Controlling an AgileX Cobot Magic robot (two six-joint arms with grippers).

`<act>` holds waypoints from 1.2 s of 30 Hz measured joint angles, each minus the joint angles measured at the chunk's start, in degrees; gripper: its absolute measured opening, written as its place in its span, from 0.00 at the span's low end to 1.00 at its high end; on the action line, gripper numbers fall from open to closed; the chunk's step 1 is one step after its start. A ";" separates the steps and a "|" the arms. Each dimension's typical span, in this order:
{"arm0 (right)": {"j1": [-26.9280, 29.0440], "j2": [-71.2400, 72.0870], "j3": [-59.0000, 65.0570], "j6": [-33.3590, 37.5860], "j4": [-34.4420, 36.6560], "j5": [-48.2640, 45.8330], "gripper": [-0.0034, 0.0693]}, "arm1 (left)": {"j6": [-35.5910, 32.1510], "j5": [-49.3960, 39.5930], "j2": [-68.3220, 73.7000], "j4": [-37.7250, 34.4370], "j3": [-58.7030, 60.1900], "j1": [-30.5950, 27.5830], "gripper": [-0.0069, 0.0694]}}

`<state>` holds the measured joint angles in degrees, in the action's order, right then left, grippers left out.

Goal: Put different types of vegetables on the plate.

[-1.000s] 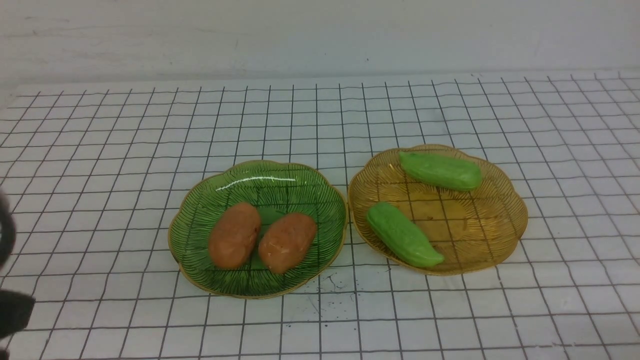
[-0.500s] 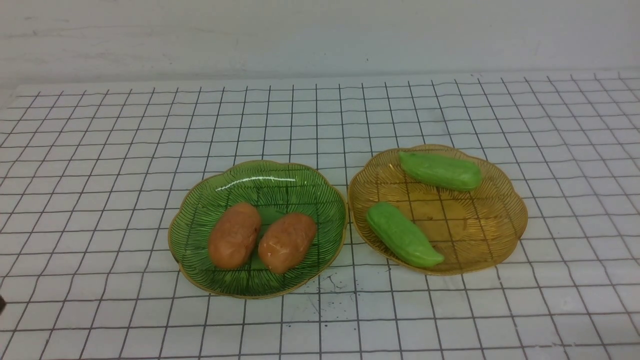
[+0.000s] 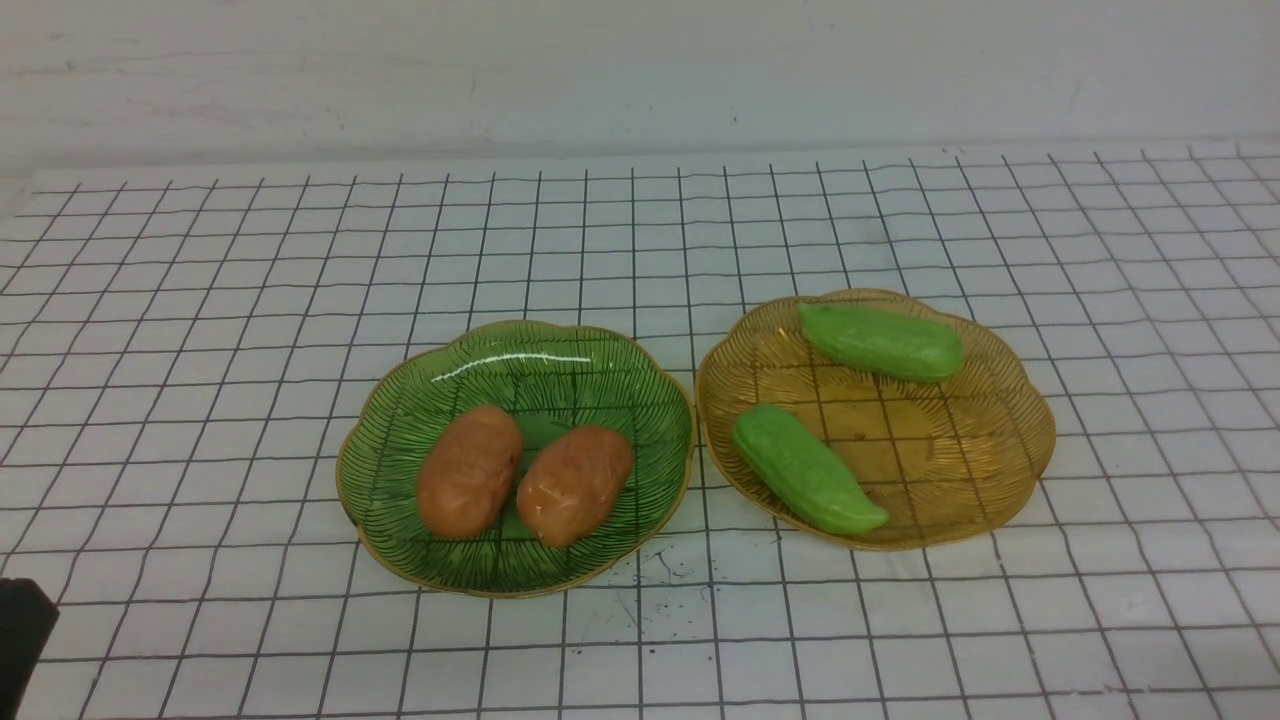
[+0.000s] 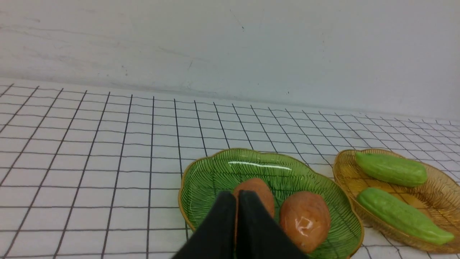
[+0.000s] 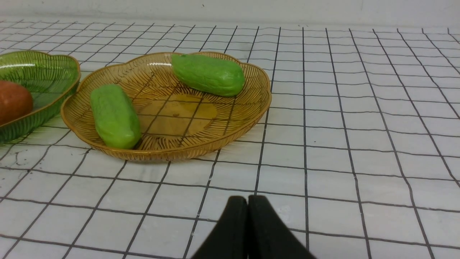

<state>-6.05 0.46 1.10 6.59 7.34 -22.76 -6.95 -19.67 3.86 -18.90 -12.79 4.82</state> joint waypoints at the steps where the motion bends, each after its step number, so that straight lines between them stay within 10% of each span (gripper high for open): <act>1: 0.00 0.00 0.00 0.00 0.00 0.00 0.03 | 0.00 -0.29 0.00 0.14 0.29 0.00 0.08; 36: 0.00 0.00 0.00 -0.02 0.00 0.05 0.03 | 2.82 -2.27 -4.49 11.84 14.34 -3.17 0.08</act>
<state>-6.05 0.46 1.10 6.57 7.34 -22.70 -4.13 -21.94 -0.63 -7.06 1.55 1.65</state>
